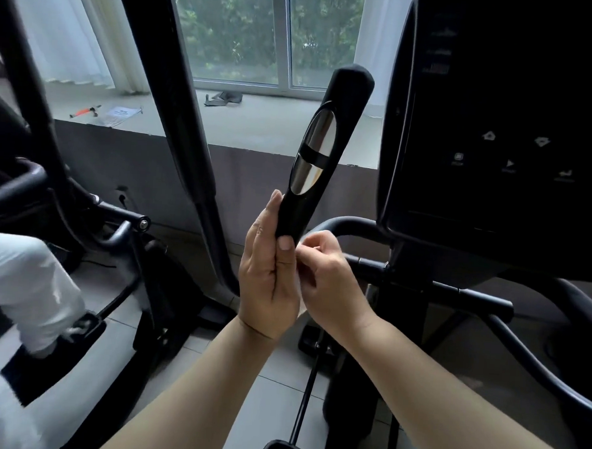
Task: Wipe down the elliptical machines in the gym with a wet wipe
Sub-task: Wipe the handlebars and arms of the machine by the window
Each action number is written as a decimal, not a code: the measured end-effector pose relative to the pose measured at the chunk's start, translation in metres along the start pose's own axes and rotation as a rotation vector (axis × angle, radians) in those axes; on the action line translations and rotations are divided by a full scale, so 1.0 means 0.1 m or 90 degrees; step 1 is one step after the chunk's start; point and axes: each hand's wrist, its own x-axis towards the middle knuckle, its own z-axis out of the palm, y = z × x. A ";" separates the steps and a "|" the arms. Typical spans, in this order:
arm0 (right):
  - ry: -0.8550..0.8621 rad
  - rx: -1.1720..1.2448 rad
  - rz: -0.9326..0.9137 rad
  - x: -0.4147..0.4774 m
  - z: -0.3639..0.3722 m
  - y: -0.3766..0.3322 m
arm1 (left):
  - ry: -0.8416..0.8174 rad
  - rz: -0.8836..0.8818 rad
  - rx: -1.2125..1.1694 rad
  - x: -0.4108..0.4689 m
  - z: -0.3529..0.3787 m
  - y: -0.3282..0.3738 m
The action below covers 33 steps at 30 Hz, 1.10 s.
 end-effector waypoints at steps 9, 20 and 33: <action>0.126 -0.350 0.023 0.22 -0.27 0.23 | -0.002 0.003 -0.003 -0.02 0.00 -0.02; -0.002 -0.011 0.108 0.04 -0.10 0.11 | -0.007 0.022 -0.001 -0.02 -0.01 -0.03; 0.080 -0.075 0.078 0.24 -0.04 0.14 | 0.007 -0.009 -0.025 -0.09 0.02 -0.04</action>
